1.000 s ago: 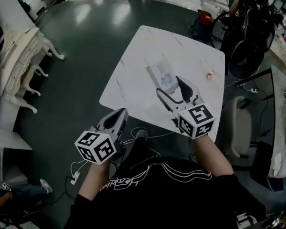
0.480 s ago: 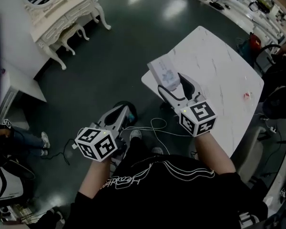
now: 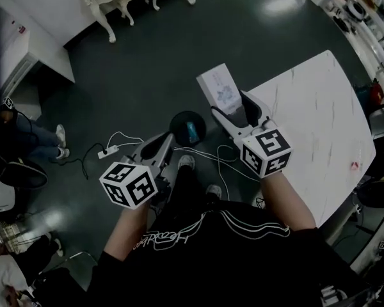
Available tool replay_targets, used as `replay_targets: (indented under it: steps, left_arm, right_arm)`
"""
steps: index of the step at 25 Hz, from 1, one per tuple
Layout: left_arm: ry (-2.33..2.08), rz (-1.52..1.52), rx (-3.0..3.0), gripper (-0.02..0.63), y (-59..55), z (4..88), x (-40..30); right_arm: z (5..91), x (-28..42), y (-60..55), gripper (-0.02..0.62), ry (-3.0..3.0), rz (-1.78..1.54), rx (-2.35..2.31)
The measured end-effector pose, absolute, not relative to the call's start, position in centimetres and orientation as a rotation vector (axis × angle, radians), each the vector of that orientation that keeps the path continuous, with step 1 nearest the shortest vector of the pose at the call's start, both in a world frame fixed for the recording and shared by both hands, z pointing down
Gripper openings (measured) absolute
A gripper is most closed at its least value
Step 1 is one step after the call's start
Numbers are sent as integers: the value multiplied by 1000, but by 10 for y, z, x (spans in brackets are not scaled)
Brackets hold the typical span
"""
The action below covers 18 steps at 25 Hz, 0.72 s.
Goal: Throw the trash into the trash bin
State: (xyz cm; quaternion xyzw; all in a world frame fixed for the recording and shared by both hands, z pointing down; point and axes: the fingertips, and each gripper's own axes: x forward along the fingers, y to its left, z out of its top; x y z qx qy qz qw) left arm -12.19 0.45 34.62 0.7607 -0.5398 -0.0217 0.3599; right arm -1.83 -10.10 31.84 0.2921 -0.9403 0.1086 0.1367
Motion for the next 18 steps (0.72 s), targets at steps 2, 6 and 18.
replay_targets:
  steps: [2, 6, 18]
  left_arm:
    - [-1388, -67, 1934, 5, -7, 357, -141]
    - [-1354, -71, 1887, 5, -32, 376, -176]
    - [-1205, 41, 1764, 5, -101, 477, -235]
  right_arm:
    - [330, -42, -111, 339, -2705, 316, 815]
    - [352, -83, -134, 339, -2650, 344, 800]
    - [482, -147, -192, 339, -2475, 567, 788]
